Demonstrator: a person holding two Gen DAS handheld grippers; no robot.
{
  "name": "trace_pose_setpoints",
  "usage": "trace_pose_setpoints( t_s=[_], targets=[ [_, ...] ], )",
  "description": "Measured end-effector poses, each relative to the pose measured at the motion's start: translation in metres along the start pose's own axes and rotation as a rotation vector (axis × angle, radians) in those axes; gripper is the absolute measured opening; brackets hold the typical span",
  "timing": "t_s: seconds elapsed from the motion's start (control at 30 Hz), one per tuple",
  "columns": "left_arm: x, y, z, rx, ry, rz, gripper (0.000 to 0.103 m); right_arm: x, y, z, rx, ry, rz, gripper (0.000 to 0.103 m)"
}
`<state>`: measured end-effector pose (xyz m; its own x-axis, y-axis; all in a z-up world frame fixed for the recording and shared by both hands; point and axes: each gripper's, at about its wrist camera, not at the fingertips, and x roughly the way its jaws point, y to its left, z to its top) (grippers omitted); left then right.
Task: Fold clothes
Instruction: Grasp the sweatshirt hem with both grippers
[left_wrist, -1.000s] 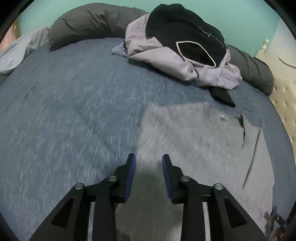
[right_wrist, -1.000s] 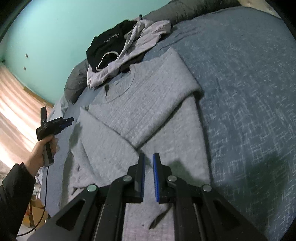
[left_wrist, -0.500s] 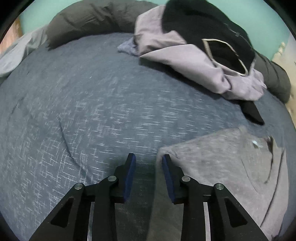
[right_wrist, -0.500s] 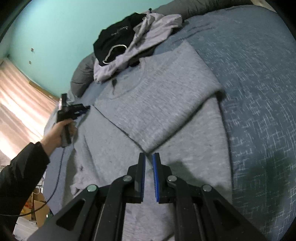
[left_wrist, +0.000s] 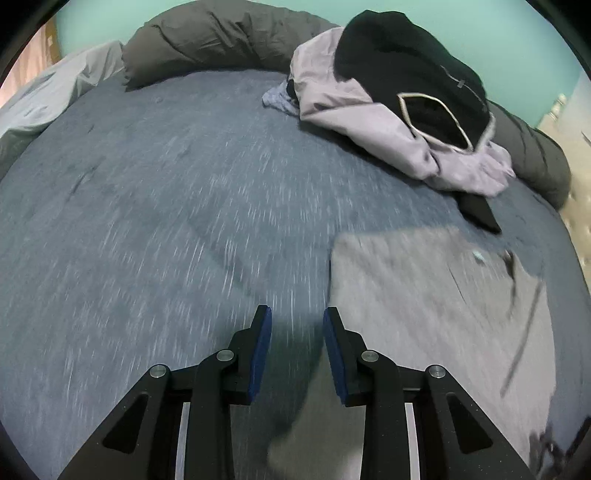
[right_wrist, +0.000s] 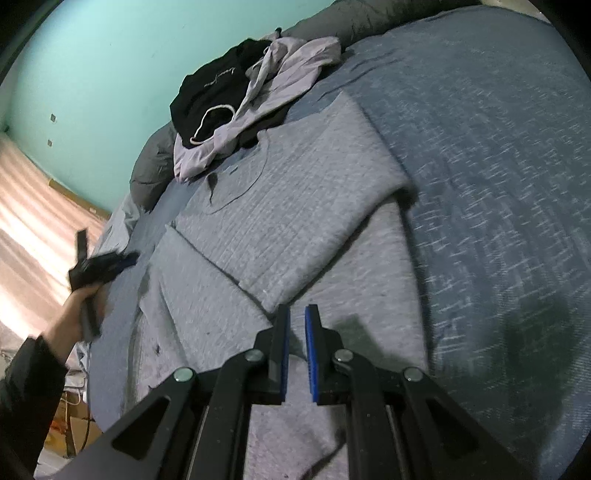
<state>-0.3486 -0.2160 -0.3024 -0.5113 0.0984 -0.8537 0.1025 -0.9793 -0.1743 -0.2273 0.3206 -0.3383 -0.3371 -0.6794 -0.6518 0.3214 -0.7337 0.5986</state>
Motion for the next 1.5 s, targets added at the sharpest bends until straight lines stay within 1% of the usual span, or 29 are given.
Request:
trace_pose_setpoints(
  t_s=[0.07, 0.1, 0.13, 0.2, 0.33, 0.37, 0.4, 0.43, 0.5, 0.53, 0.6, 0.7, 0.83, 1.0, 1.2, 1.37, 1.5],
  targets=[
    [-0.02, 0.001, -0.02, 0.014, 0.012, -0.013, 0.032, -0.009, -0.001, -0.001, 0.009, -0.01, -0.004, 0.009],
    [-0.03, 0.001, -0.031, 0.021, 0.018, -0.02, 0.032, -0.014, -0.001, -0.002, 0.016, -0.007, 0.0, 0.013],
    [-0.04, 0.001, -0.041, 0.029, 0.025, -0.026, 0.032, -0.019, -0.001, -0.005, 0.022, 0.002, 0.005, 0.022],
    [-0.059, 0.002, -0.066, 0.051, 0.039, -0.032, 0.032, -0.029, 0.002, -0.012, 0.027, 0.02, 0.007, 0.034],
    [-0.093, 0.004, -0.117, 0.085, 0.093, -0.059, 0.035, -0.045, 0.01, -0.024, 0.023, 0.074, -0.003, 0.035],
    [-0.099, 0.005, -0.128, 0.091, 0.107, -0.075, 0.038, -0.052, 0.013, -0.027, 0.009, 0.091, -0.01, 0.037],
    [-0.106, 0.007, -0.138, 0.097, 0.122, -0.09, 0.041, -0.058, 0.015, -0.031, -0.006, 0.107, -0.016, 0.041],
    [-0.113, 0.009, -0.149, 0.103, 0.137, -0.106, 0.044, -0.064, 0.018, -0.035, -0.035, 0.132, -0.037, 0.043],
    [-0.126, 0.012, -0.171, 0.115, 0.16, -0.127, 0.045, -0.08, 0.02, -0.046, -0.093, 0.176, -0.083, 0.043],
    [-0.132, 0.015, -0.181, 0.114, 0.167, -0.138, 0.045, -0.086, 0.018, -0.051, -0.102, 0.19, -0.096, 0.043],
    [-0.139, 0.021, -0.202, 0.102, 0.192, -0.166, 0.047, -0.1, 0.012, -0.062, -0.106, 0.235, -0.125, 0.043],
    [-0.144, 0.034, -0.231, 0.081, 0.232, -0.186, 0.048, -0.117, 0.001, -0.077, -0.093, 0.269, -0.15, 0.043],
    [-0.146, 0.048, -0.263, 0.048, 0.286, -0.215, 0.048, -0.133, -0.01, -0.096, -0.048, 0.323, -0.146, 0.044],
    [-0.149, 0.053, -0.291, 0.056, 0.328, -0.224, 0.049, -0.142, -0.007, -0.116, -0.044, 0.364, -0.141, 0.044],
    [-0.153, 0.054, -0.313, 0.051, 0.359, -0.244, 0.05, -0.135, -0.007, -0.134, -0.028, 0.408, -0.137, 0.044],
    [-0.154, 0.055, -0.328, 0.056, 0.368, -0.241, 0.053, -0.132, -0.012, -0.141, -0.008, 0.417, -0.148, 0.045],
    [-0.15, 0.054, -0.337, 0.054, 0.398, -0.257, 0.053, -0.126, -0.011, -0.146, -0.008, 0.435, -0.143, 0.045]
  ],
)
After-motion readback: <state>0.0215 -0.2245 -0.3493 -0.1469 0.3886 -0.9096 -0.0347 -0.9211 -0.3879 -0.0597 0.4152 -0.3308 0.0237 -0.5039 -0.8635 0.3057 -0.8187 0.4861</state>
